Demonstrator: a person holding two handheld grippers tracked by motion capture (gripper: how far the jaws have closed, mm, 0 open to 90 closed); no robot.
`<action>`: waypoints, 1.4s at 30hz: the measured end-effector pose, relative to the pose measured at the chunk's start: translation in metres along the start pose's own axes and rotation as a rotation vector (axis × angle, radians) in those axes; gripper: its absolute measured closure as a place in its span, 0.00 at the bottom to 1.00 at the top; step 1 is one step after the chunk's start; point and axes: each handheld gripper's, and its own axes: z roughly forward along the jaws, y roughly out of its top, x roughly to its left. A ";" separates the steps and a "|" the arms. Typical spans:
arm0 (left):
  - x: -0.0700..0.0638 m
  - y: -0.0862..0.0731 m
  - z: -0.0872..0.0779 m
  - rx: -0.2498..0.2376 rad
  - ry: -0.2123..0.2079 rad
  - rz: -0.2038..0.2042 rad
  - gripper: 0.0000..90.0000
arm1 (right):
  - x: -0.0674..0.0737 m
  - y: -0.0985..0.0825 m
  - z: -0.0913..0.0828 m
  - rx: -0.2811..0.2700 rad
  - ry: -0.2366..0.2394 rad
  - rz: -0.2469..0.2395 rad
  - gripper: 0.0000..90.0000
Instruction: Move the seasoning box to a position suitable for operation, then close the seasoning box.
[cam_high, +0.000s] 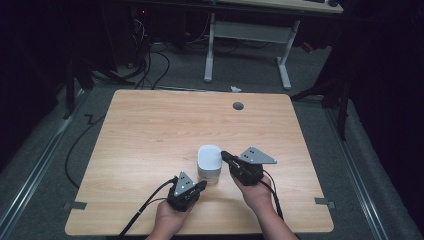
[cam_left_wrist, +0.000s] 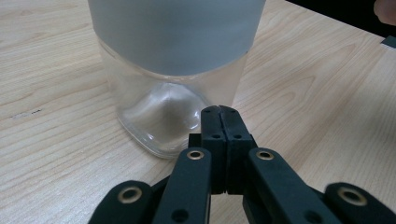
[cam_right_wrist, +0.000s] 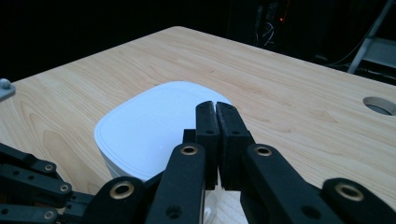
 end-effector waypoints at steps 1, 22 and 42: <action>0.000 0.000 0.000 -0.002 -0.004 -0.005 0.99 | -0.002 -0.001 -0.002 -0.001 -0.008 0.005 0.97; 0.099 0.057 -0.077 -0.070 0.268 0.161 0.66 | -0.070 -0.068 -0.043 0.063 -0.197 0.182 0.67; 0.123 0.061 -0.100 -0.115 0.351 0.081 0.59 | -0.082 -0.101 -0.065 0.108 -0.303 0.198 0.48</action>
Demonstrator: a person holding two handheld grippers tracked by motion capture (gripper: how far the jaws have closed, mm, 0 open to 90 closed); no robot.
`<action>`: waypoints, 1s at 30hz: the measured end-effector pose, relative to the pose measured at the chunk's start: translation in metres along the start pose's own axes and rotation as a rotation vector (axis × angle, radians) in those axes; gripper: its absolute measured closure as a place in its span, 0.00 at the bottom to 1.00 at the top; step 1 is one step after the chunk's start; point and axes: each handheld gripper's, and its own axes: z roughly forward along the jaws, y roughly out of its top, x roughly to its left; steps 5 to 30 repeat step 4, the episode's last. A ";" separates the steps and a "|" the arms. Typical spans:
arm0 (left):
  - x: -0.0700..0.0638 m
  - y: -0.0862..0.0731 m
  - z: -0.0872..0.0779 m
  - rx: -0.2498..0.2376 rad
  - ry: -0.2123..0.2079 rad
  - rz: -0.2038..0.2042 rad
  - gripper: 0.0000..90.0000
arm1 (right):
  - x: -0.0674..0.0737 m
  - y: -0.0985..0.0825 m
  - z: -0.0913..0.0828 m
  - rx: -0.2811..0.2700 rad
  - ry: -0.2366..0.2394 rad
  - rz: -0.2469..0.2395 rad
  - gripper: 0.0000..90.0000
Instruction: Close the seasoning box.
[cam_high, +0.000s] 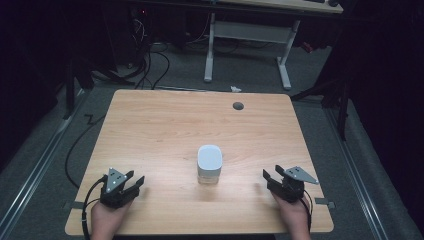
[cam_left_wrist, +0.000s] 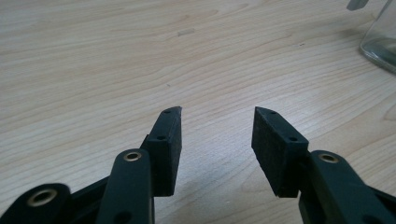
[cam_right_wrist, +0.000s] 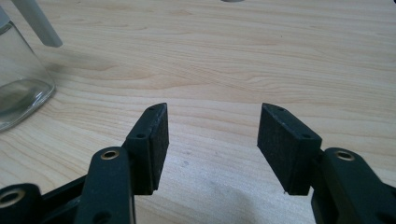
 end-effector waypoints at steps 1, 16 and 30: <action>-0.001 -0.001 0.001 0.008 0.001 0.012 0.59 | -0.001 0.000 0.000 -0.005 0.004 0.005 0.48; -0.003 -0.002 0.002 0.005 -0.003 0.019 0.59 | -0.002 0.000 -0.001 -0.002 -0.003 -0.008 0.48; -0.003 -0.002 0.002 0.005 -0.003 0.019 0.59 | -0.002 0.000 -0.001 -0.002 -0.003 -0.008 0.48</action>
